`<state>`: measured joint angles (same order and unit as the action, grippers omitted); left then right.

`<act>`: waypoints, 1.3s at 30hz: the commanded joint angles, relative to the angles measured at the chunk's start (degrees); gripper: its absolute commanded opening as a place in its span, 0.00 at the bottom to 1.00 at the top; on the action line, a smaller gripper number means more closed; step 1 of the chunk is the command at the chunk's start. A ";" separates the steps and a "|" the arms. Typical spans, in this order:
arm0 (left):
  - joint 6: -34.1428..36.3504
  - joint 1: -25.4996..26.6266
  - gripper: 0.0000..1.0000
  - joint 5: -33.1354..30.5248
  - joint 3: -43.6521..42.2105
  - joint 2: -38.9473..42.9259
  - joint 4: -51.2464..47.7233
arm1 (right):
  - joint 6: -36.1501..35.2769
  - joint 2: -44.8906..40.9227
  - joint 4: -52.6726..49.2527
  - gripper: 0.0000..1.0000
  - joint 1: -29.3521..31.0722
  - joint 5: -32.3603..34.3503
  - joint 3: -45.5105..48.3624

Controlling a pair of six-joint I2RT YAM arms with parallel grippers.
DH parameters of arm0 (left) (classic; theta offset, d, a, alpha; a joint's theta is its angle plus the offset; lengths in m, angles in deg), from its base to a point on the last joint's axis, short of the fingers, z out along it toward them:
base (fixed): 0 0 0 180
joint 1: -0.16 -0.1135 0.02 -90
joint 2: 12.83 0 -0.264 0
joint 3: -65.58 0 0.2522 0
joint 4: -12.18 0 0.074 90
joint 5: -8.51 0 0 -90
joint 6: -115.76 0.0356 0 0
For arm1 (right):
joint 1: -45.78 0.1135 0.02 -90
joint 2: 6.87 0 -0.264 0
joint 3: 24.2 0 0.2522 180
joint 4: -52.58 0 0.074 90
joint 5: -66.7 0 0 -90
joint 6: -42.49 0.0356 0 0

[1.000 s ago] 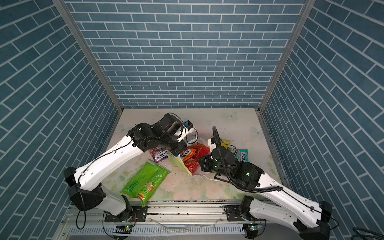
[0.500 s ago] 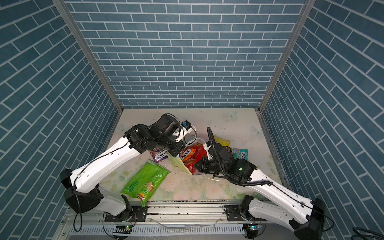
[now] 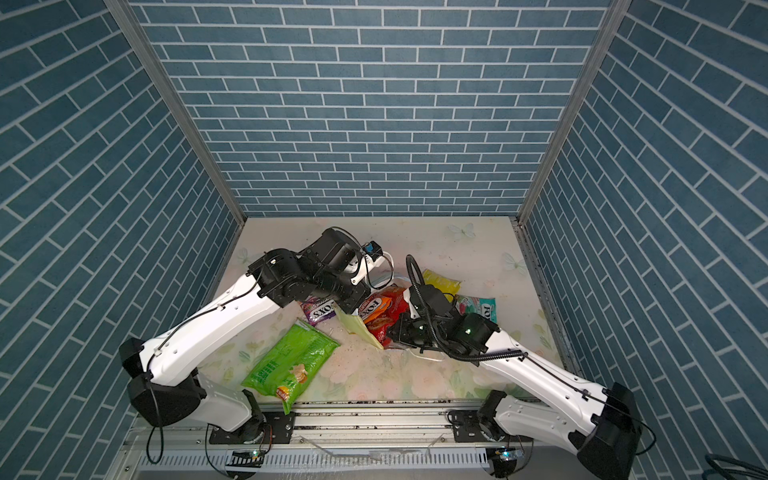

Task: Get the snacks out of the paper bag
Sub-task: 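Close the right gripper on the orange Fox's pack inside the bag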

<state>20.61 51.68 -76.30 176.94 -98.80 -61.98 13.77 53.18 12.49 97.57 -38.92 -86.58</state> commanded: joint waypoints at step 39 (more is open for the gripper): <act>-1.12 1.19 0.09 0.59 2.79 -1.85 -0.94 | 4.13 13.24 11.14 0.23 1.29 20.40 -2.40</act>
<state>19.85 52.60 -76.13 178.12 -99.74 -61.50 15.84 65.35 24.08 98.62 -21.30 -88.83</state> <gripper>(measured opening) 0.088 0.227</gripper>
